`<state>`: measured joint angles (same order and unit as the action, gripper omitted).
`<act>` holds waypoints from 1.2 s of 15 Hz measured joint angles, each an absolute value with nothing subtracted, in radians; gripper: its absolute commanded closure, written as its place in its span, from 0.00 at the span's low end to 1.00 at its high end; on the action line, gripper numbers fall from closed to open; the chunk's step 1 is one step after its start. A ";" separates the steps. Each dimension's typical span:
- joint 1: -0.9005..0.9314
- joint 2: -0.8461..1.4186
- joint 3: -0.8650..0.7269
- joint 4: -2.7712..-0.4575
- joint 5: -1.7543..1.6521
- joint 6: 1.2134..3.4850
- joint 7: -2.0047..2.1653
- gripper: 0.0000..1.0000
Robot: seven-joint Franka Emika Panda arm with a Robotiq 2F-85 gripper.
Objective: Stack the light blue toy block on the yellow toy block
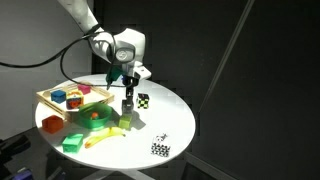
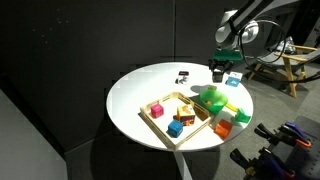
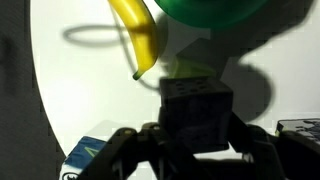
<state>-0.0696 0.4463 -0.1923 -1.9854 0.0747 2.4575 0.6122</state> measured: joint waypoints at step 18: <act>-0.060 0.557 -0.184 -1.897 0.087 2.455 0.638 0.69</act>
<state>-0.0604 0.5574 -0.1835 -1.8973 0.0873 2.4546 0.6382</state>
